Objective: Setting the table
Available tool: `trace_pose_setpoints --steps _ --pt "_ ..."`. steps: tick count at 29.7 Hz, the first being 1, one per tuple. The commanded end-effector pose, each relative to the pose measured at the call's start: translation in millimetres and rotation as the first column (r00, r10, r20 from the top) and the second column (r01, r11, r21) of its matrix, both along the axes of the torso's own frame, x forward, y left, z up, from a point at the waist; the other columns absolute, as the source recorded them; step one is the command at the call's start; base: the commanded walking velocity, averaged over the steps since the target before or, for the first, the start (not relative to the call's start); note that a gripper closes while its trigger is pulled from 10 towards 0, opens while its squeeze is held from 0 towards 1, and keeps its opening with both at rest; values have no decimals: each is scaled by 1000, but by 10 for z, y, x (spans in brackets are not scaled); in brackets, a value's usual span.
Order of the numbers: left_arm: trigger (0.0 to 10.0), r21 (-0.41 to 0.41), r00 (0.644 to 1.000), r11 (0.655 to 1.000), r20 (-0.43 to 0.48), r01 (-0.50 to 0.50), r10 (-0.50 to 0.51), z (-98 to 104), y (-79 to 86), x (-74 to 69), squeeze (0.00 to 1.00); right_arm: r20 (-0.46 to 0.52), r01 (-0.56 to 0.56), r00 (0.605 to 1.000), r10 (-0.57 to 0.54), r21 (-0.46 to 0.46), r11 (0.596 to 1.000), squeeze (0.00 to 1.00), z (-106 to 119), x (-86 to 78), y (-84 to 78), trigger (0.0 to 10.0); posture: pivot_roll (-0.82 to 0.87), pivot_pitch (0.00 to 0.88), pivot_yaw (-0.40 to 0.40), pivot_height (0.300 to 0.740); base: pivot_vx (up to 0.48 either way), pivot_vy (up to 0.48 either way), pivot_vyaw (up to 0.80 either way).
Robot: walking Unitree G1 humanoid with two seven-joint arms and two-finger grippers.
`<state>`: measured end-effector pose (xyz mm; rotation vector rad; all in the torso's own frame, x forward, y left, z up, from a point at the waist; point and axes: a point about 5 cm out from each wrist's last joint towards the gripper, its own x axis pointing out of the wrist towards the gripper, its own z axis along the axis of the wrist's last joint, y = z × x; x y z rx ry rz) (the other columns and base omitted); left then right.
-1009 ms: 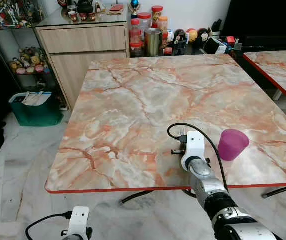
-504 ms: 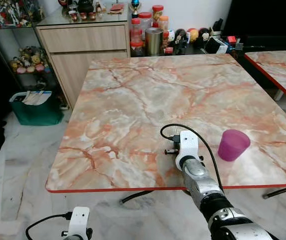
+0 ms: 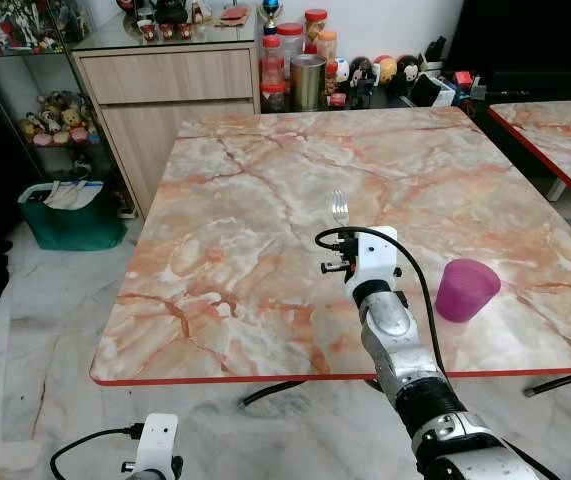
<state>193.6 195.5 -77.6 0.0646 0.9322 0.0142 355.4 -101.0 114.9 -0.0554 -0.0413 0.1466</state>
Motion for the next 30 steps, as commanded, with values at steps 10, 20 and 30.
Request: trace_pose_setpoints --steps 10,20,30 --pt "10000 29 999 999 -22 31 -30 -21 -14 -30 0 216 -62 974 72 -52 997 0 376 13 121 10000 36 0 -12 736 0 0 0" --pt "10000 42 999 999 -44 27 -25 -40 25 -78 0 255 -77 963 89 -55 996 0 442 -8 150 10000 38 0 -10 736 0 -154 0" --pt "10000 46 999 998 -41 30 -28 -27 21 -48 0 346 -87 933 102 -60 994 0 651 -18 178 10000 32 0 -4 736 0 -368 0"
